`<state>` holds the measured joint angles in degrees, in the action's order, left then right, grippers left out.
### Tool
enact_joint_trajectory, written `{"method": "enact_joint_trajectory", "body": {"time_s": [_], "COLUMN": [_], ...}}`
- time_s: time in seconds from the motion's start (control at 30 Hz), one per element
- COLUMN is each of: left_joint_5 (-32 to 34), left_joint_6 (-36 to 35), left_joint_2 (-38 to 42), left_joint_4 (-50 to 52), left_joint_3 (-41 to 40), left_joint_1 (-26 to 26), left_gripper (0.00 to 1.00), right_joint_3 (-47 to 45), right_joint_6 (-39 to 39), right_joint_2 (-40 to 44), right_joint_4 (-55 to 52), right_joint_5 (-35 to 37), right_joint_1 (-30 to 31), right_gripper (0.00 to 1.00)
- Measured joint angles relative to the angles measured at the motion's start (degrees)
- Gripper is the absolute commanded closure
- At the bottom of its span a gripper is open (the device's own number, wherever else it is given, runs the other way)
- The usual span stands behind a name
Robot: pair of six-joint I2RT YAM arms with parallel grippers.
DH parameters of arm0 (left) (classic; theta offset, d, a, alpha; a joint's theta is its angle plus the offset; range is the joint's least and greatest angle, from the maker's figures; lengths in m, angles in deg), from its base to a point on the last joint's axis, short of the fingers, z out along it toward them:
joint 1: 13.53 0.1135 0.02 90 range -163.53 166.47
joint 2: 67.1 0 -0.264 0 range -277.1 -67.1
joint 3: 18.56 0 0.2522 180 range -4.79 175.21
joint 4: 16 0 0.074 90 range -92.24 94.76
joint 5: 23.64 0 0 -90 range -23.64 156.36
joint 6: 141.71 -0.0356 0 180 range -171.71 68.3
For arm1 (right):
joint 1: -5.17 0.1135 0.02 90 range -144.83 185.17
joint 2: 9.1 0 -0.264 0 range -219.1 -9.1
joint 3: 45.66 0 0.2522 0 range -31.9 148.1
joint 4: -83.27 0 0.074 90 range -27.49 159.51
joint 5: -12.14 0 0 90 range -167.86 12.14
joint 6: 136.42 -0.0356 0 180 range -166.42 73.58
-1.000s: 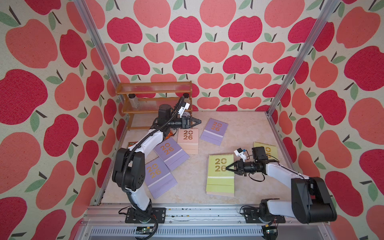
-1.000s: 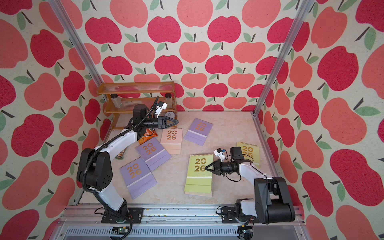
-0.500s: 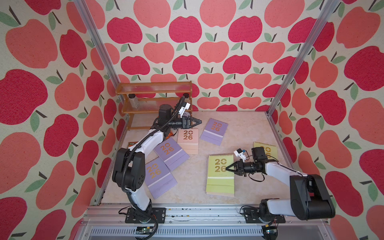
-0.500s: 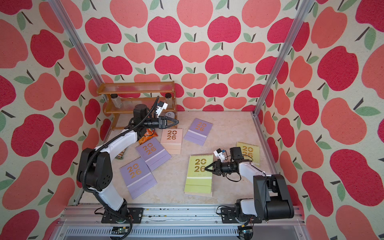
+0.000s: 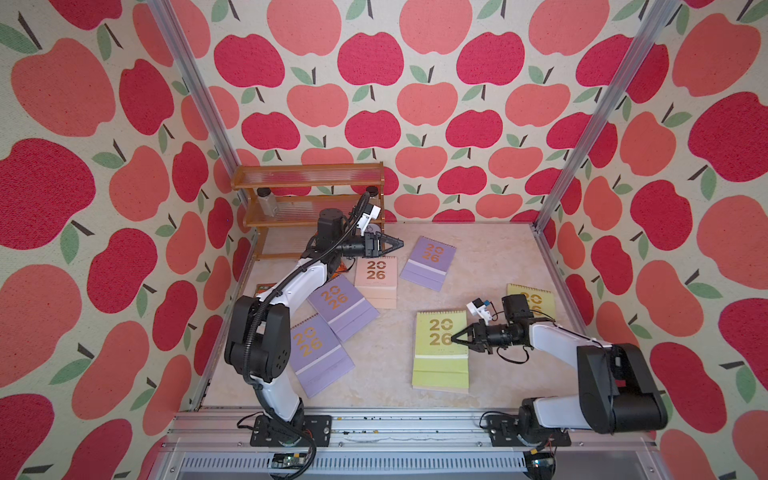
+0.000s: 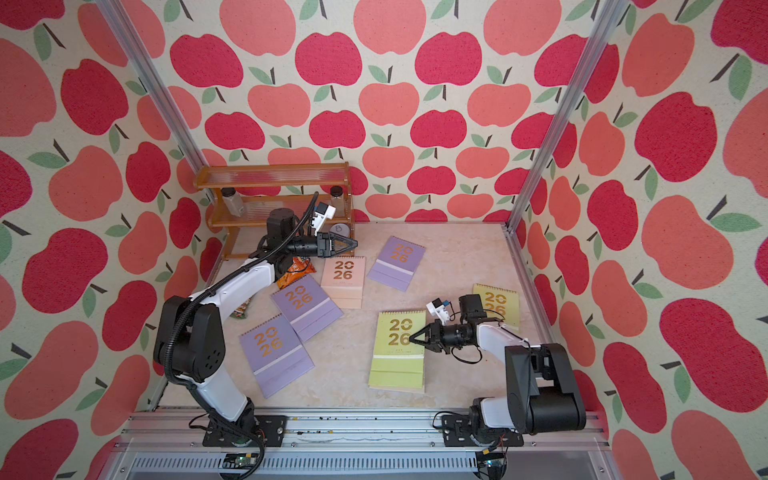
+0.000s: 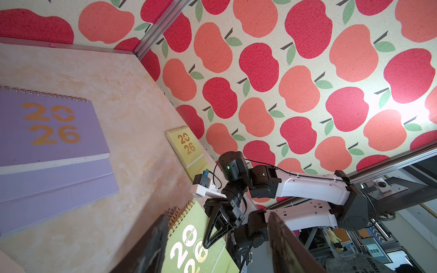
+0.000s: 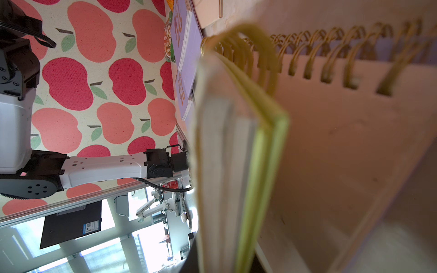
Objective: Stack the calendars
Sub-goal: Place the calendar at the calendar.
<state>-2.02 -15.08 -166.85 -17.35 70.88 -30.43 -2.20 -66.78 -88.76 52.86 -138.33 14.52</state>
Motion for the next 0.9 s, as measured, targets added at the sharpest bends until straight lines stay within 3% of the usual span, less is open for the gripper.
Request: {"method": "enact_joint_trajectory", "body": {"time_s": [0.33, 0.9], "left_joint_5": [0.00, -0.02], "left_joint_6": [0.07, 0.15], "left_joint_2": [-0.02, -0.02], "left_joint_4": [-0.13, -0.15], "left_joint_3": [0.00, 0.00], "left_joint_1": [0.00, -0.17], "left_gripper": [0.35, 0.35], "right_joint_3": [0.61, 1.68], "right_joint_6": [0.90, 0.87], "right_joint_2": [-0.13, 2.16], "right_joint_4": [-2.93, -7.41], "right_joint_5": [2.47, 8.15], "right_joint_1": [0.00, 0.02], "right_gripper": [0.72, 0.49]}}
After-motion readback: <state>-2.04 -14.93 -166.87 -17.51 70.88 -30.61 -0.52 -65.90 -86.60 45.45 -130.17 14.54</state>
